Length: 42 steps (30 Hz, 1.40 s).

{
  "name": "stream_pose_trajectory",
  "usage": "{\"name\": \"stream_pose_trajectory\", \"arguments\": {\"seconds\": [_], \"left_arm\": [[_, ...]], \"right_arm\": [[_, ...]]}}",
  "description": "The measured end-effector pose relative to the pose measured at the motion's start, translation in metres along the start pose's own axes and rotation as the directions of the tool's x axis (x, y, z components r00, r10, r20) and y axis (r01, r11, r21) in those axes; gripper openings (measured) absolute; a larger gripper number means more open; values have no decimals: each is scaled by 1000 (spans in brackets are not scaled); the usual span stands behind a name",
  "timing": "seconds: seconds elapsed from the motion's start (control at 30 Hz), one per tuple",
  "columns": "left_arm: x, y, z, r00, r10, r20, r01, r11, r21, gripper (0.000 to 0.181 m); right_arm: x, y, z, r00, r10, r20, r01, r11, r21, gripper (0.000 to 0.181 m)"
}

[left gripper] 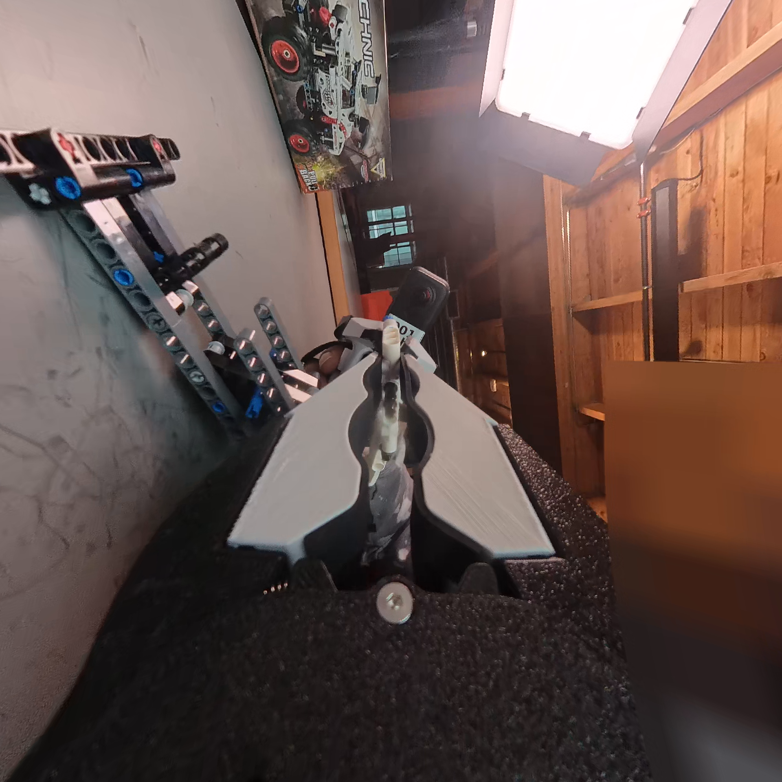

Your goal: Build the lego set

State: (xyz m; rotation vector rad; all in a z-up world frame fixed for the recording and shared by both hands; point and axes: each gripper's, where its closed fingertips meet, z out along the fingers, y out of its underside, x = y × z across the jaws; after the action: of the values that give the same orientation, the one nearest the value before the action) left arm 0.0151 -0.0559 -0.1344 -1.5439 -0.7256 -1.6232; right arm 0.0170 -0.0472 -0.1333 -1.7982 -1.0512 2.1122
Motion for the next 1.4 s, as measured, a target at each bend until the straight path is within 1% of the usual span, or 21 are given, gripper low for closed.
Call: {"name": "stream_pose_trajectory", "arguments": {"seconds": [0.07,0.13,0.2,0.3,0.4,0.5,0.67,0.73,0.83,0.97,1.03,1.13,1.23,1.3,1.37,1.4], "left_arm": [[-2,1,0,999,-34,-28,35,999,33,6],[-2,2,-1,1000,9,-29,-7,998,55,6],[1,1,-1,998,55,-20,-54,996,66,6],[0,0,-1,996,91,-9,-90,993,72,6],[1,0,0,994,109,-5,-108,991,84,5],[1,0,3,994,109,-9,-108,989,105,5],[2,-5,4,996,88,-23,-83,985,152,6],[3,-4,4,996,89,-28,-84,984,156,6],[4,2,7,996,80,-48,-74,992,105,6],[2,19,8,994,91,-56,-92,996,-19,15],[1,26,8,994,90,-59,-94,994,-62,14],[1,25,6,991,117,-58,-121,989,-79,7],[1,23,6,991,128,-44,-131,988,-78,6],[-1,20,6,994,103,-41,-105,993,-58,6],[0,19,6,994,95,-49,-97,994,-46,6],[1,19,7,994,96,-52,-99,994,-45,6]], "right_arm": [[0,0,0,1000,-5,-4,5,1000,-2,11],[1,1,-1,1000,-26,-14,26,999,-20,13],[-1,4,-2,999,-36,-13,35,997,-62,25],[-4,7,-8,999,-38,-9,37,992,-117,31],[-8,17,-10,999,-43,-7,41,984,-172,31],[-9,34,-4,994,-100,-34,89,969,-232,30],[-10,34,1,990,-127,-55,113,971,-213,22],[-12,35,2,993,-106,-43,95,974,-208,20],[-18,39,4,998,-68,9,68,974,-214,16],[-19,37,3,999,-18,35,25,979,-204,13],[-20,38,2,999,-16,43,25,977,-213,13],[-19,40,3,999,-33,30,39,974,-224,14],[-18,38,5,999,-41,1,41,977,-211,14],[-17,38,3,997,-81,-19,74,972,-221,21],[-18,35,-2,995,-99,-23,91,969,-228,35],[-17,31,-5,995,-93,-24,86,973,-215,36]]}}
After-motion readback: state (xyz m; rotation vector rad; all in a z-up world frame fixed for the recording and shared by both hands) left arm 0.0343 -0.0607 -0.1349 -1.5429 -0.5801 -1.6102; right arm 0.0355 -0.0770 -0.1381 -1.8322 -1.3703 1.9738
